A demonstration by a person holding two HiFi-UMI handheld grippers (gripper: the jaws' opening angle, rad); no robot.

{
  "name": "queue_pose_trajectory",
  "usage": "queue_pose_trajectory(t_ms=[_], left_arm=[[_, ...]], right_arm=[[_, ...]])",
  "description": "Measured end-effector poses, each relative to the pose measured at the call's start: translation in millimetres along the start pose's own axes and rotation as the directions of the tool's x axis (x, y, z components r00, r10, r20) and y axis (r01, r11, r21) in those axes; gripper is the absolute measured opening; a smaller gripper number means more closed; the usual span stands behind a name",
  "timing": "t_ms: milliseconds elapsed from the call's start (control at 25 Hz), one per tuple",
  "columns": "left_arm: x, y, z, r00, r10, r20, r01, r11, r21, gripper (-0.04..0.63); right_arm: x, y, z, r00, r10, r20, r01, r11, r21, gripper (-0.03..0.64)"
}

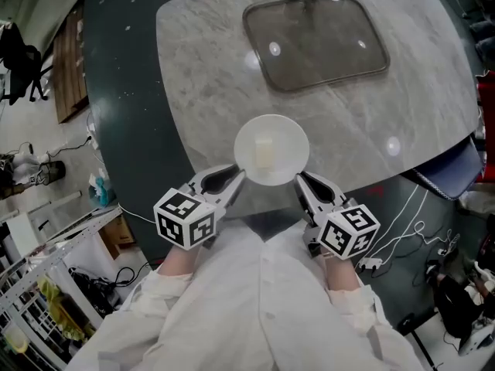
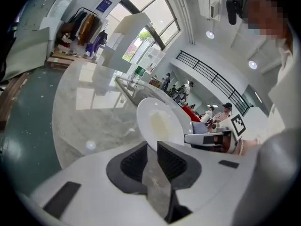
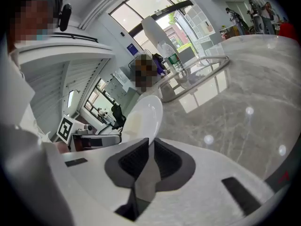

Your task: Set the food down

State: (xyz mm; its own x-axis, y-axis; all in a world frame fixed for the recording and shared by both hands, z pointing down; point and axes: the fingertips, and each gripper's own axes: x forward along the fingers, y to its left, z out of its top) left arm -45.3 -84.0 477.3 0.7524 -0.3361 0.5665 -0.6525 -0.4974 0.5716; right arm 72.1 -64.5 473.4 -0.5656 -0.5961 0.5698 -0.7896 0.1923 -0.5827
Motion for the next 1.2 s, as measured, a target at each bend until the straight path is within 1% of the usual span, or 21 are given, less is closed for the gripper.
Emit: queue_pose_trajectory(t_ms=[160, 320, 480, 720, 1040, 1200], left_arm=[[17.6, -6.5, 22.6, 0.999, 0.025, 0.027, -0.025, 1.000, -0.002, 0.071], [35.4, -16.7, 44.1, 0.998, 0.034, 0.053, -0.034, 0.999, -0.002, 0.071], [57.7, -20.4, 71.2, 0.996, 0.043, 0.076, -0.044, 0.999, 0.009, 0.071], [89.0, -22.7, 109.3, 0.994, 0.047, 0.099, -0.051, 0.998, 0.041, 0.071], [129.2, -10.3, 145.8, 0.992, 0.058, 0.115, -0.064, 0.997, 0.047, 0.071], [148.0, -4.7, 163.6, 0.991, 0.066, 0.114, -0.073, 0.996, 0.060, 0.071]], right_arm=[[-0.8, -15.7, 29.7, 1.000, 0.021, 0.003, -0.021, 1.000, -0.024, 0.030], [-4.8, -33.5, 56.2, 1.000, 0.023, 0.016, -0.022, 0.999, -0.038, 0.030], [-3.6, -52.9, 86.7, 0.999, 0.032, 0.026, -0.031, 0.998, -0.054, 0.031], [1.7, -80.4, 126.3, 0.999, 0.051, 0.016, -0.050, 0.994, -0.101, 0.030], [21.1, -112.4, 173.1, 0.998, 0.067, 0.010, -0.065, 0.988, -0.137, 0.031], [30.1, -128.9, 188.5, 0.997, 0.072, 0.002, -0.071, 0.988, -0.137, 0.031]])
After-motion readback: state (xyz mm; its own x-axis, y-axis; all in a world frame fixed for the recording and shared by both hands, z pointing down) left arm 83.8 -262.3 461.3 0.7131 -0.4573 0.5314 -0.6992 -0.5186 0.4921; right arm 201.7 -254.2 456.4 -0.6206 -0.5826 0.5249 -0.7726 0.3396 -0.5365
